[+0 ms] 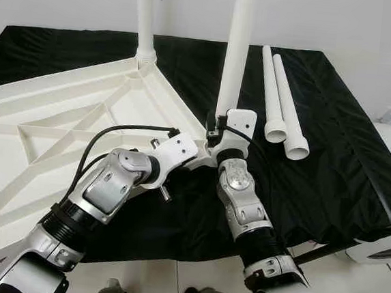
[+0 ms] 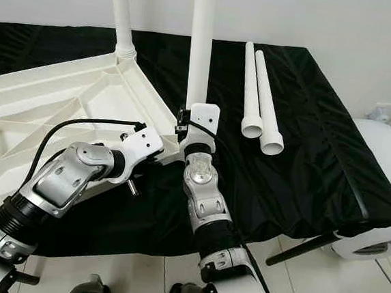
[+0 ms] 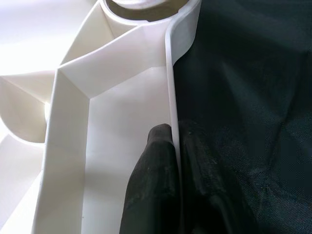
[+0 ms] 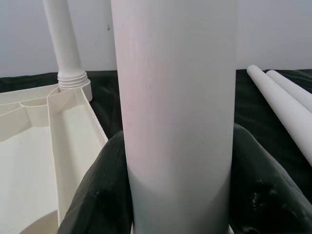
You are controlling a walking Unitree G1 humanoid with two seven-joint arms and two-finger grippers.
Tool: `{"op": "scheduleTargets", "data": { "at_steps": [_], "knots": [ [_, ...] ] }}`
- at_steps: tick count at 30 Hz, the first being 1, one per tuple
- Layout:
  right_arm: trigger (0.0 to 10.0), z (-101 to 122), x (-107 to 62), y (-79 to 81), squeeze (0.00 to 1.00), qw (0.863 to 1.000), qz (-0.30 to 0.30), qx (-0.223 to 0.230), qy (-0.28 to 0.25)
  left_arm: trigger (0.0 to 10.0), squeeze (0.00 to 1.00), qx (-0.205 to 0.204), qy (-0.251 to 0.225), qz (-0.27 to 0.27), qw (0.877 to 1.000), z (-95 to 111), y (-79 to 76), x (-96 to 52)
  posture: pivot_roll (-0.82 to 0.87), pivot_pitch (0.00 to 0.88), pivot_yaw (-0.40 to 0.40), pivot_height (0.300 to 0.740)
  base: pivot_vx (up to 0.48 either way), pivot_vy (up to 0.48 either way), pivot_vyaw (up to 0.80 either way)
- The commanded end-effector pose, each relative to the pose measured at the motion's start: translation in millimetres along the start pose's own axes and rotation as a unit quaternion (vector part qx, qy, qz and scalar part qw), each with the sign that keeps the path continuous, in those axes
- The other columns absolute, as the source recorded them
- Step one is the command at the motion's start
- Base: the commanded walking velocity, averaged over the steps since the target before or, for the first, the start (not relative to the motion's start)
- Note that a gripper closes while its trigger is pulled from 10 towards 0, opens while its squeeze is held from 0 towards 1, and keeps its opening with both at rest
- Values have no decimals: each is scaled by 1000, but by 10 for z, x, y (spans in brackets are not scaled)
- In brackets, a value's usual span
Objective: Building children table
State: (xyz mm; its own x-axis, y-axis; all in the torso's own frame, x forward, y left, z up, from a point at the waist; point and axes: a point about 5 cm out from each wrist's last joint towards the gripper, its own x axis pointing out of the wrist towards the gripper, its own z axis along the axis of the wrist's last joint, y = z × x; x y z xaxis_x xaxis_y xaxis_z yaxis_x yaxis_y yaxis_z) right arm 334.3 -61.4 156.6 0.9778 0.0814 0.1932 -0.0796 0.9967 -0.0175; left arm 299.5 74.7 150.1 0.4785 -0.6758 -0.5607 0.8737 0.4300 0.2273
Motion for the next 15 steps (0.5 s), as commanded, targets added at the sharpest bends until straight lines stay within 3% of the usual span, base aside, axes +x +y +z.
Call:
{"op": "scheduleTargets", "data": {
  "at_steps": [1, 6, 15],
  "knots": [
    [10000, -204, -72, -76, 0, 999, -19, 1, 47, 10000, 0, 39, -41, 2, 998, 210, -15, -76, 42, 69, -64, 740, 0, 0, 0],
    [10000, -263, -206, -182, 0, 999, -3, 4, 37, 10000, 0, 40, -41, 7, 998, 214, 15, -82, 39, 60, -64, 740, 0, 0, 0],
    [10000, -402, -266, -303, 0, 999, -11, 11, 48, 10000, 0, 41, -47, 10, 998, 248, 32, -68, 32, 46, -56, 740, 0, 0, 0]
  ]
}}
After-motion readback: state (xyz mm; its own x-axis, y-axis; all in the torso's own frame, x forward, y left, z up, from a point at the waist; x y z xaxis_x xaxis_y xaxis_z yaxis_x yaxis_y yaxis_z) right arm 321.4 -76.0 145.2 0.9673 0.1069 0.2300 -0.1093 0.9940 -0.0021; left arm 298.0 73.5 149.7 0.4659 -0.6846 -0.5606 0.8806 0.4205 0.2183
